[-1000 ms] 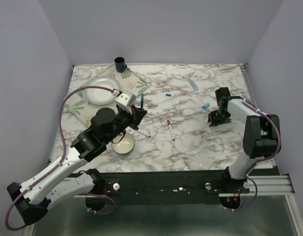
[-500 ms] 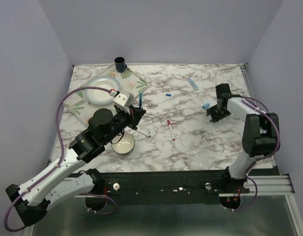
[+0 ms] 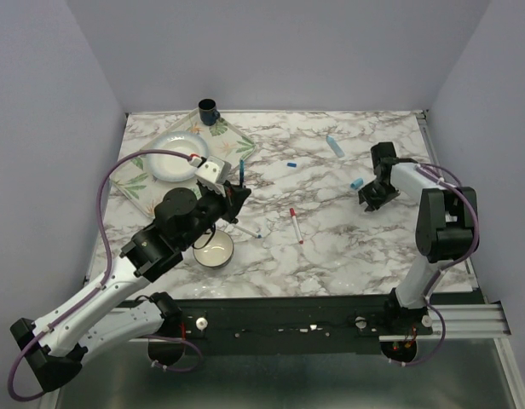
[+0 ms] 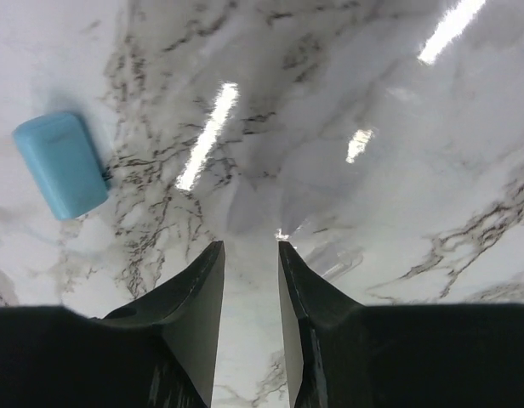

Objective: Insert the pens into the pen caps

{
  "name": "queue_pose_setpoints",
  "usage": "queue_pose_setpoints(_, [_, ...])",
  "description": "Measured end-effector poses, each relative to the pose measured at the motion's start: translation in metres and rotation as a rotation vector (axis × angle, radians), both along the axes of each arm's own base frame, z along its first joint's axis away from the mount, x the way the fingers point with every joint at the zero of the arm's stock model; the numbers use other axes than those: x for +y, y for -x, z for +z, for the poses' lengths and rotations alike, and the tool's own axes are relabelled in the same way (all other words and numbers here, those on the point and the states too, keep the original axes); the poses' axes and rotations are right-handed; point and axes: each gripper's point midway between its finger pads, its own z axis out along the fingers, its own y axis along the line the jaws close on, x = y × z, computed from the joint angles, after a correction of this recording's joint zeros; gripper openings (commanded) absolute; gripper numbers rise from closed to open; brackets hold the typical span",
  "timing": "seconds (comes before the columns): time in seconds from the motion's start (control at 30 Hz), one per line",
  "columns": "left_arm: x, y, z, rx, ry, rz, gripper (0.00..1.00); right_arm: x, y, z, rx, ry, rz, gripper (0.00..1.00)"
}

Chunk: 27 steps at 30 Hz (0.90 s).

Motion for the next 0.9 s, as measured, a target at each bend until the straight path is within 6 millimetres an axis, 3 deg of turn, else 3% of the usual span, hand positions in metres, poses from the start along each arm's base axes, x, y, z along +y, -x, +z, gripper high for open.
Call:
queue_pose_setpoints(0.17, [-0.001, -0.001, -0.002, 0.005, -0.005, 0.001, 0.00, -0.004, -0.016, 0.011, -0.042, 0.064, 0.227, 0.38])
queue_pose_setpoints(0.37, [-0.001, -0.001, -0.004, 0.007, -0.007, 0.000, 0.00, -0.006, -0.008, 0.004, -0.023, 0.104, 0.467, 0.39])
queue_pose_setpoints(0.7, [-0.001, -0.001, -0.004, 0.008, -0.007, 0.001, 0.00, -0.011, -0.004, -0.002, -0.011, 0.158, 0.674, 0.38])
queue_pose_setpoints(0.9, [0.000, 0.000, -0.004, 0.006, -0.005, 0.002, 0.00, -0.003, 0.014, -0.004, -0.030, 0.123, 0.749, 0.37])
